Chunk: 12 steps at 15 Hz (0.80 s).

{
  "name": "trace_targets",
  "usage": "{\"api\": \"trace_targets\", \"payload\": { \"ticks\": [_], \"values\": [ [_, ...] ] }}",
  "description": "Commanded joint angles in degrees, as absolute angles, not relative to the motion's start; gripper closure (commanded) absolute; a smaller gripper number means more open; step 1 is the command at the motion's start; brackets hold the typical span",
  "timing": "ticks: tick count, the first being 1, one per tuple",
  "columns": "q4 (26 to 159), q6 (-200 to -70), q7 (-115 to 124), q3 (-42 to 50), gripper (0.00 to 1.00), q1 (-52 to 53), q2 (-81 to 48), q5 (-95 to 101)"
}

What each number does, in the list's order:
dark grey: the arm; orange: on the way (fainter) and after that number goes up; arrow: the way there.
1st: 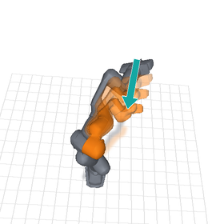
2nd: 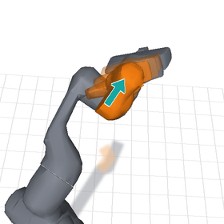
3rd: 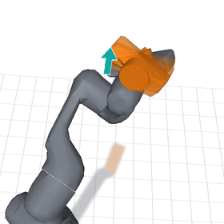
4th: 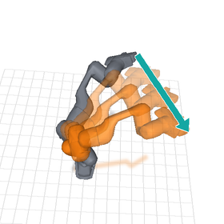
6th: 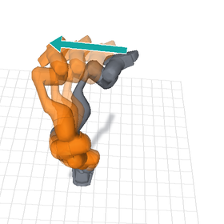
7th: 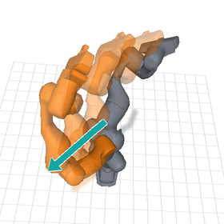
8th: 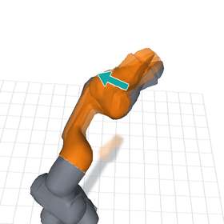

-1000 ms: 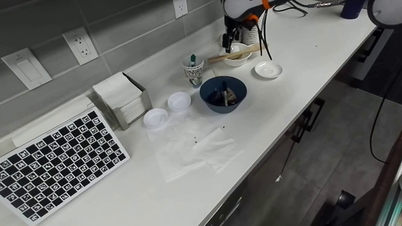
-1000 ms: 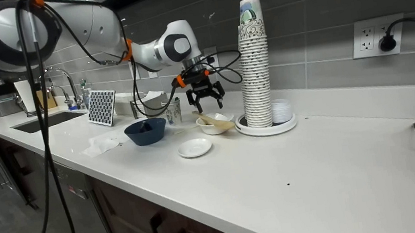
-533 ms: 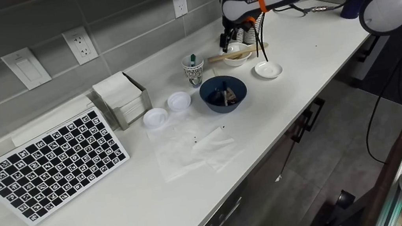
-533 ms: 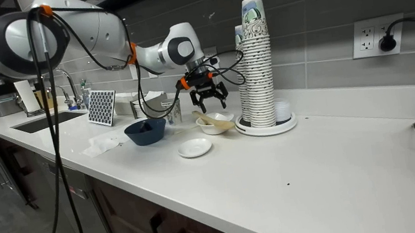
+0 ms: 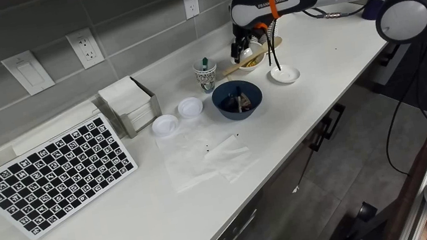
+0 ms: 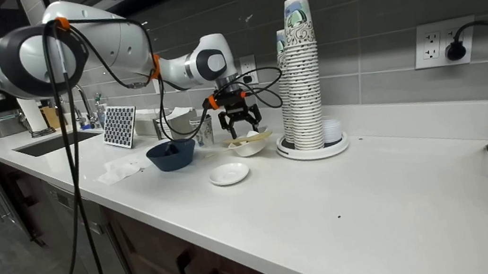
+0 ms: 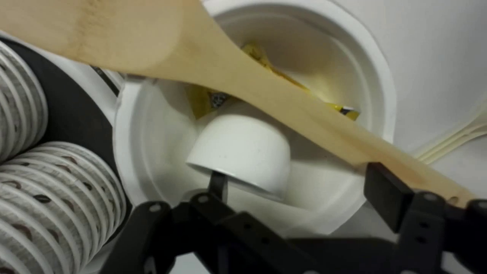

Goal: Remove the cooking stick and small white mug from the white bowl and put them on the counter

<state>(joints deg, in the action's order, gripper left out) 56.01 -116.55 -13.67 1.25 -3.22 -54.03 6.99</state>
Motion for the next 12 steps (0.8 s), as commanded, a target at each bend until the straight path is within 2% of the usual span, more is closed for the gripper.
{"api": "trace_targets", "payload": {
  "ticks": [1,2,3,4,5,11,12],
  "values": [
    [51.5,-112.2,-12.6,1.1,0.14,-3.3,-56.2,6.1],
    [50.8,-111.5,-12.0,1.2,0.2,-3.4,-56.3,5.9],
    [50.2,-110.7,-11.4,1.2,0.22,-3.5,-56.5,5.8],
    [49.5,-110.0,-10.7,1.4,0.39,-3.5,-56.8,5.7],
    [48.7,-108.9,-10.0,1.5,0.42,-3.6,-57.1,5.7],
    [44.1,-100.9,-6.3,2.7,0.86,-3.3,-59.4,6.4],
    [43.5,-100.3,-5.8,2.7,0.44,-3.5,-59.6,6.1]
  ]
}}
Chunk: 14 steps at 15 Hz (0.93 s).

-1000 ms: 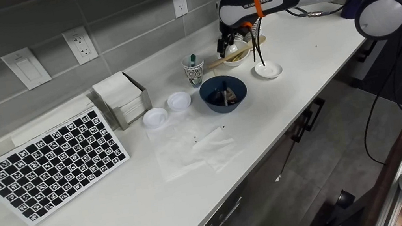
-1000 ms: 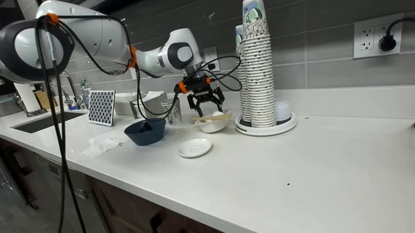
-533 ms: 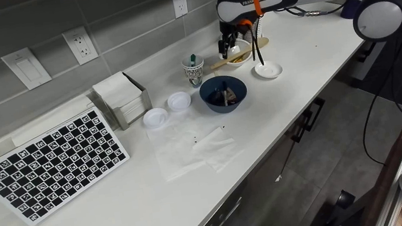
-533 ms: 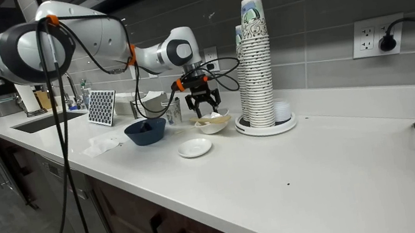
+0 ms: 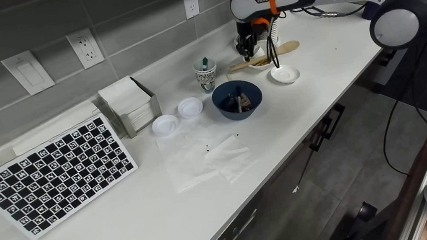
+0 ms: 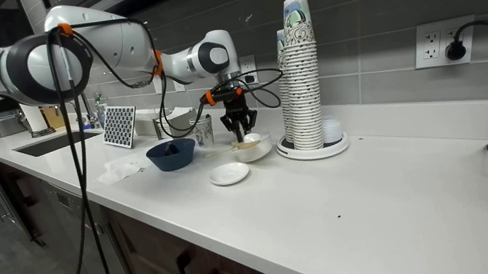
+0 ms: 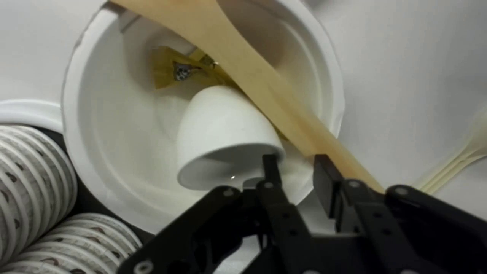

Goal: Remove the cooking stick and small white mug from the white bowl and put them on the counter

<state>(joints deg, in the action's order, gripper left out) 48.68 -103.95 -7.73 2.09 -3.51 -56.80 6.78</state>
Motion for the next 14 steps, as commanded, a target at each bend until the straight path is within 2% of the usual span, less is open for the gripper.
{"api": "trace_targets", "payload": {
  "ticks": [1,2,3,9,14],
  "values": [
    [43.3,-100.4,-5.5,2.1,0.48,-3.8,-59.5,5.7],
    [42.9,-100.5,-5.1,1.8,0.48,-4.1,-59.6,5.3],
    [42.5,-100.9,-4.7,1.6,0.42,-4.2,-59.5,5.0],
    [41.8,-101.9,-0.8,2.5,0.02,-4.4,-57.8,4.9],
    [42.8,-96.8,11.6,4.3,0.0,-5.6,-56.2,4.2]
  ]
}}
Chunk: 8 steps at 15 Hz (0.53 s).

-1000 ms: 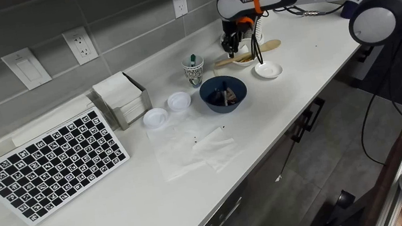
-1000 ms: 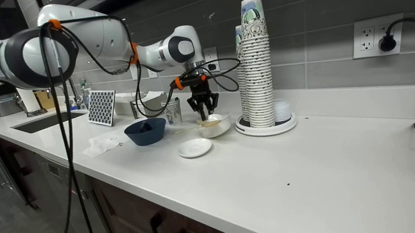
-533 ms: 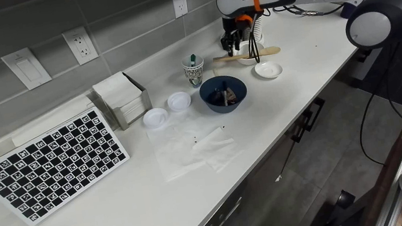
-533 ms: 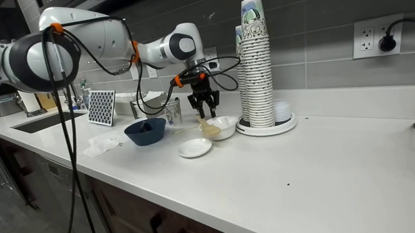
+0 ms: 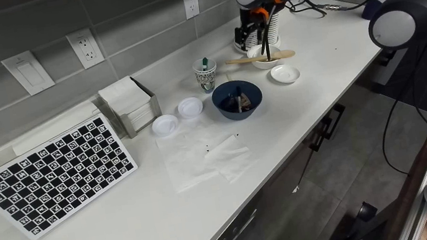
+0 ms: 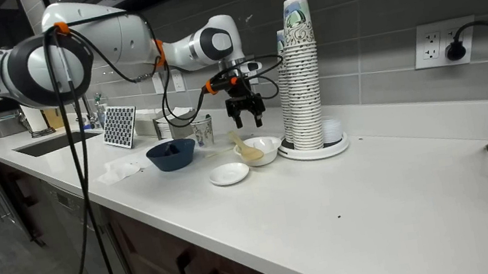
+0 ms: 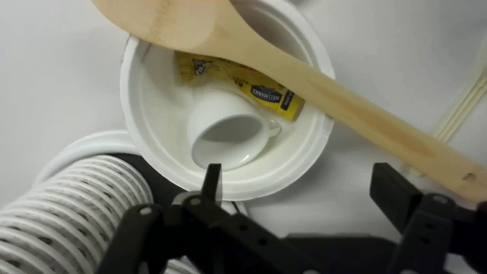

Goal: Remove the cooking stick and small white mug from the white bowl and put them on the counter

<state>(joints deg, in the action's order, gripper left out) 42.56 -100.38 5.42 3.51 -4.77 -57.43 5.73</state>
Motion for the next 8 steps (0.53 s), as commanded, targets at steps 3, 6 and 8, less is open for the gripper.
{"api": "trace_targets", "payload": {
  "ticks": [3,6,8],
  "values": [
    [43.1,-94.8,18.6,4.5,0.0,-7.1,-56.0,3.4],
    [42.6,-96.4,17.4,4.2,0.0,-7.3,-56.8,4.1],
    [42.6,-96.4,18.2,4.2,0.0,-7.6,-56.6,3.8]
  ]
}}
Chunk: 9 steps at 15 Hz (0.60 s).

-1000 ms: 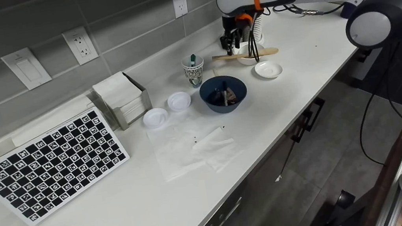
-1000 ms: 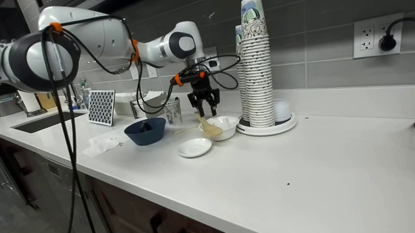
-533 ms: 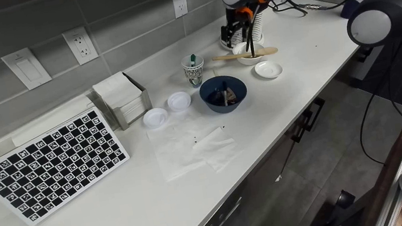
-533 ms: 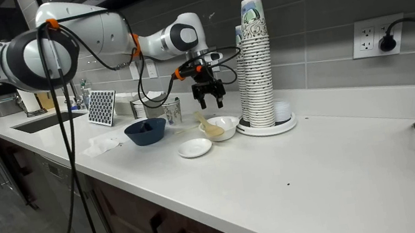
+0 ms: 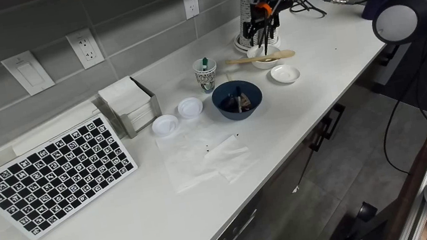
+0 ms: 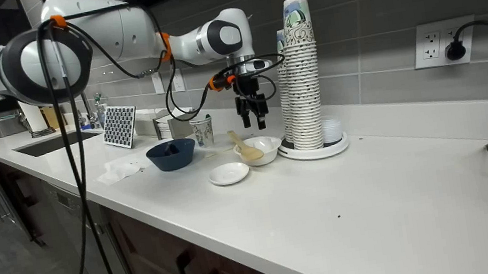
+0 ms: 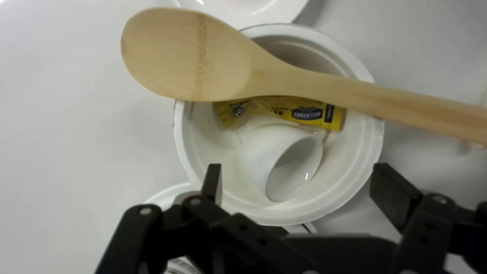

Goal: Remove the cooking stick and small white mug from the white bowl and put them on the counter

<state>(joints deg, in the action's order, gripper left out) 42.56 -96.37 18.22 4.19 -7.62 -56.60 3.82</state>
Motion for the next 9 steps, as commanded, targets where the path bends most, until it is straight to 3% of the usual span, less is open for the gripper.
{"api": "trace_targets", "payload": {
  "ticks": [1,7,8,9],
  "values": [
    [41.8,-95.8,21.5,5.4,0.0,-6.9,-57.5,4.7],
    [40.4,-96.1,29.6,7.7,0.01,-6.0,-60.4,5.8],
    [40.1,-96.2,30.8,8.0,0.11,-5.8,-60.9,6.0],
    [40.0,-96.0,31.8,8.3,0.13,-5.7,-61.2,6.0]
  ]
}}
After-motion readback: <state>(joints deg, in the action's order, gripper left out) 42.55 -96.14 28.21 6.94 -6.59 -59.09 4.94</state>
